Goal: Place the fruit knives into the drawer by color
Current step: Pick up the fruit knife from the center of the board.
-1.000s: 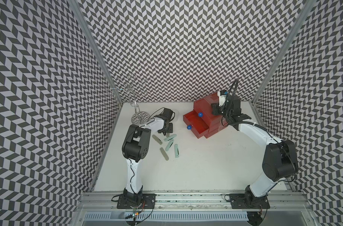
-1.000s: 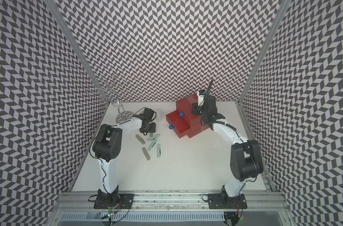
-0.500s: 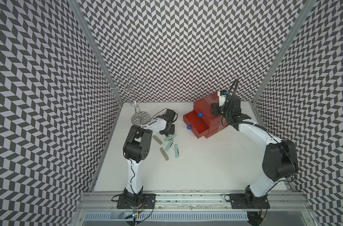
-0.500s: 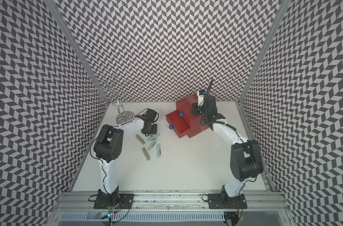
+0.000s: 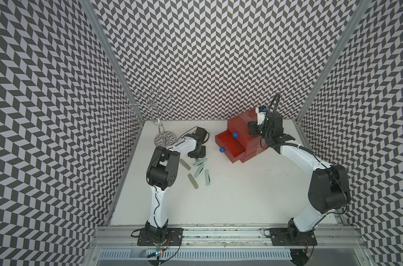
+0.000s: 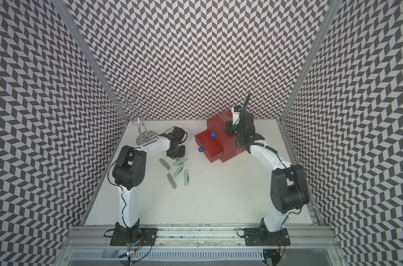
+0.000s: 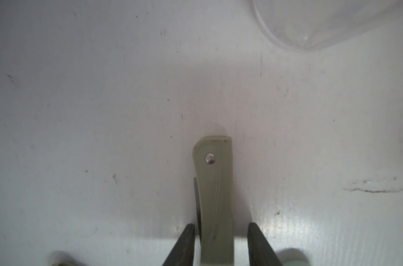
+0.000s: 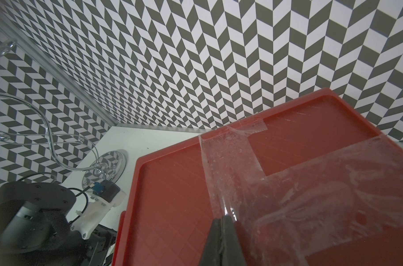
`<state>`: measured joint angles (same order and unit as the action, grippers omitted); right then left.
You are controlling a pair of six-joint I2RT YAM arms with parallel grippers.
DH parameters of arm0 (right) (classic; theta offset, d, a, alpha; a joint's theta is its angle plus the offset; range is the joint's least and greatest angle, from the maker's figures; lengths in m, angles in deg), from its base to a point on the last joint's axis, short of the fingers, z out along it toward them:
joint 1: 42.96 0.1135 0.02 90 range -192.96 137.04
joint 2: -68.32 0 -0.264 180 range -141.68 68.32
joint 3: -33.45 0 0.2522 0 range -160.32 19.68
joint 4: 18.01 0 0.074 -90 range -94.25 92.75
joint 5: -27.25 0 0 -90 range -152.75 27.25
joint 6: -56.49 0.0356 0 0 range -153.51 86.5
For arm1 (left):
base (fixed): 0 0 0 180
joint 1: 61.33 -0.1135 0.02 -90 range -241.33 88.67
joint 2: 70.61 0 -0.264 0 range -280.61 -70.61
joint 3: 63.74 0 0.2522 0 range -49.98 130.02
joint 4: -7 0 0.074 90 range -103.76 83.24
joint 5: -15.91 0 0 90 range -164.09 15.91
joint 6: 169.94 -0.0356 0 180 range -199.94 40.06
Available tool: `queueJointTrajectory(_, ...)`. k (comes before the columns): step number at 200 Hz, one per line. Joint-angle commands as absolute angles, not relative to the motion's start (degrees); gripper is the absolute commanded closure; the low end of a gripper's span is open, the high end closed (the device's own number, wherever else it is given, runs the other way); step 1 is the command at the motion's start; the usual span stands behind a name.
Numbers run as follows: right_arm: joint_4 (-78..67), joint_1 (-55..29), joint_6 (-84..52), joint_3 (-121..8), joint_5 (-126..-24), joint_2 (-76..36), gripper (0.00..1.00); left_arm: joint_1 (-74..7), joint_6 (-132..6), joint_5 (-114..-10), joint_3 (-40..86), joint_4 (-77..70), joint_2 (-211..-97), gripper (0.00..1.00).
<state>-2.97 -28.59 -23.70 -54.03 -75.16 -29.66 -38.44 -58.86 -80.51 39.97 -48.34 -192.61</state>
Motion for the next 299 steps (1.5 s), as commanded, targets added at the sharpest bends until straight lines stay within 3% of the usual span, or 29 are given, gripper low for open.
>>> queueJointTrajectory(1,15.9,-27.8,-22.1,-47.0,-77.4,-39.1,1.00,-38.1,-58.6,-78.8,39.4,-53.8,-197.7,0.66)
queueJointTrajectory(69,15.9,-27.8,-22.0,-47.0,-77.5,-39.0,1.00,-38.1,-58.1,-79.8,38.0,-53.9,-196.7,0.81)
queueJointTrajectory(299,15.4,-27.8,-21.7,-46.6,-78.4,-38.7,1.00,-37.7,-54.6,-75.5,34.2,-54.1,-179.1,0.82)
